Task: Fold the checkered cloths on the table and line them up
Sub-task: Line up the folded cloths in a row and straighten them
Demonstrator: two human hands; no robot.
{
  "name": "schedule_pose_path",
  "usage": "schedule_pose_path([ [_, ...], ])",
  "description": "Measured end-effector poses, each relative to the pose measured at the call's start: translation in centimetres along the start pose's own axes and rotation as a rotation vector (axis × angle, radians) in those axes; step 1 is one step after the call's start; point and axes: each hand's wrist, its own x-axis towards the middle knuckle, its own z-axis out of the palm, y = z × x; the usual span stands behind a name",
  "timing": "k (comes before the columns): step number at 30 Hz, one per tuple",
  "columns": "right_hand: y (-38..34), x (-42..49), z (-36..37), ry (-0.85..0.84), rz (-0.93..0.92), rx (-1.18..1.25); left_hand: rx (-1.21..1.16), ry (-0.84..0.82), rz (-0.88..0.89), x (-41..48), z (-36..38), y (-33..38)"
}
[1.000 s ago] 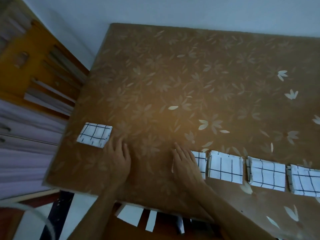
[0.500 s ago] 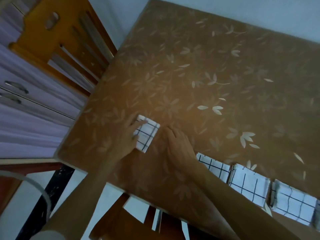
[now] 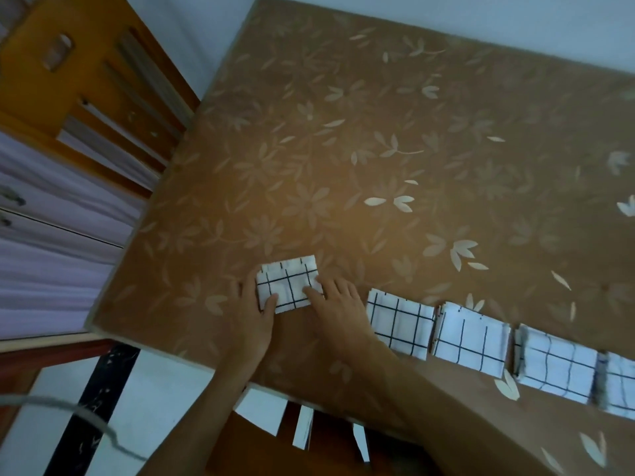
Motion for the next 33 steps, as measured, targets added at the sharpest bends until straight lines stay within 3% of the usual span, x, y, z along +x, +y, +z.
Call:
schedule_pose_path([
  [5,1.0,-2.9,1.0,0.031,0.127,-0.006,-0.081,-0.149,0.263,-0.7,2.0,0.5],
  [8,1.8,-3.8,1.3,0.067,0.153,-0.052,-0.03,-0.167,0.335,-0.9,2.6,0.4],
  [11,1.5,-4.3,1.5,0.172,0.113,0.0,0.054,-0.051,0.35,-1.4,2.6,0.4],
  [14,1.1,-4.2,1.9,0.162,0.0,-0.053,0.267,0.124,0.581,-1.9,2.7,0.3],
  [16,1.4,-4.2,2.4,0.086,-0.026,-0.086,0.355,0.077,0.75,-1.6,3.5,-0.6],
  [20,2.7,-4.9,3.3,-0.031,0.012,-0.176,0.497,-0.175,0.668,-1.2,4.0,-1.0],
  [26,2.8,-5.2,3.3,-0.075,0.063,-0.233,0.563,-0.249,0.634,-1.5,4.0,-1.5],
  [30,3.5,-6.2,2.9,0.156,0.114,-0.106,0.491,-0.232,0.607,-1.8,3.7,-0.2],
  [33,5.5,-8.6,3.4,0.225,0.181,-0.091,0.505,-0.259,0.727,-2.4,4.1,0.9],
])
